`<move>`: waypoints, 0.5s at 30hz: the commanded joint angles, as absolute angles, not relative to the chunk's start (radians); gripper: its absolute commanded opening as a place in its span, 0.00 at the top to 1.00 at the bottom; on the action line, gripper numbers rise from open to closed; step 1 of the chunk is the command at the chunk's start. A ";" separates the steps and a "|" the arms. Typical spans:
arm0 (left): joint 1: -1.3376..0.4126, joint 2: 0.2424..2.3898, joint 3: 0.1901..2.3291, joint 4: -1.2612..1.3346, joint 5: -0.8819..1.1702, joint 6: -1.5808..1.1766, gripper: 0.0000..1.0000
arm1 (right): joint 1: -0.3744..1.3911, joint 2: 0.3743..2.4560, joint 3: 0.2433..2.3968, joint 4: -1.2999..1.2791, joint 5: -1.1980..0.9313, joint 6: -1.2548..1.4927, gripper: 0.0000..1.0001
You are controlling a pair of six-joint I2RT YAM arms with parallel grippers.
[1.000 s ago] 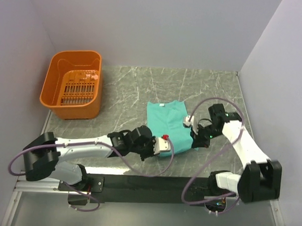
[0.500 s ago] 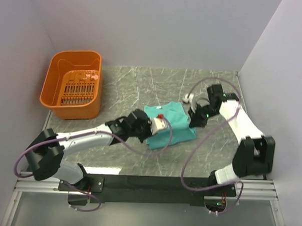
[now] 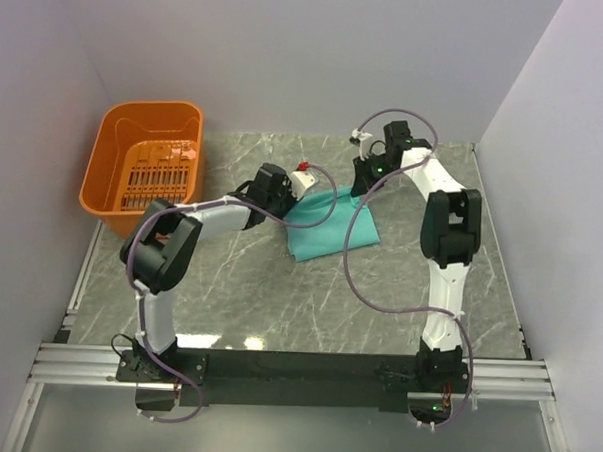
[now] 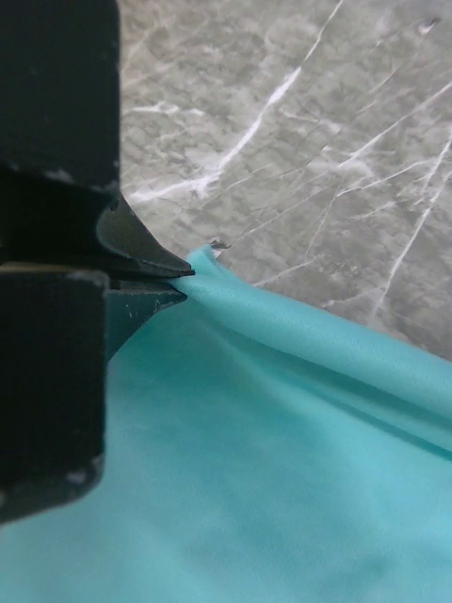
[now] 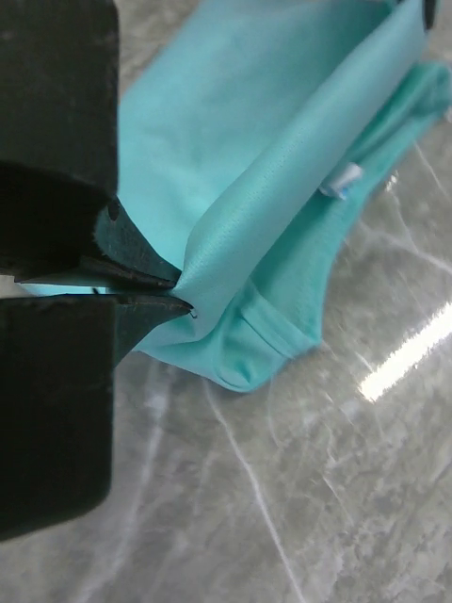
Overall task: Fold and stack the t-shirts
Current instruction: Fold the tshirt
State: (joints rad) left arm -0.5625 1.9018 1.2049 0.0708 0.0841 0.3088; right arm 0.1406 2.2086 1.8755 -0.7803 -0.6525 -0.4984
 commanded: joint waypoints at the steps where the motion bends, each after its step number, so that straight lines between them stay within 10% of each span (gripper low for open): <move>1: -0.548 1.945 1.298 0.081 0.083 0.308 1.00 | 0.156 2.255 1.994 -0.718 -0.569 -0.357 1.00; 11: -0.546 2.054 1.410 0.034 0.107 0.351 0.99 | 0.158 2.244 1.935 -0.693 -0.542 -0.377 1.00; 15: -0.546 2.072 1.439 0.029 0.057 0.324 0.93 | 0.158 2.229 1.910 -0.661 -0.490 -0.336 0.85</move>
State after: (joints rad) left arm -0.5484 2.0594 1.3933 0.0242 0.0830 0.3317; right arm 0.1612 2.2997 1.9236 -0.7170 -0.5392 -0.3748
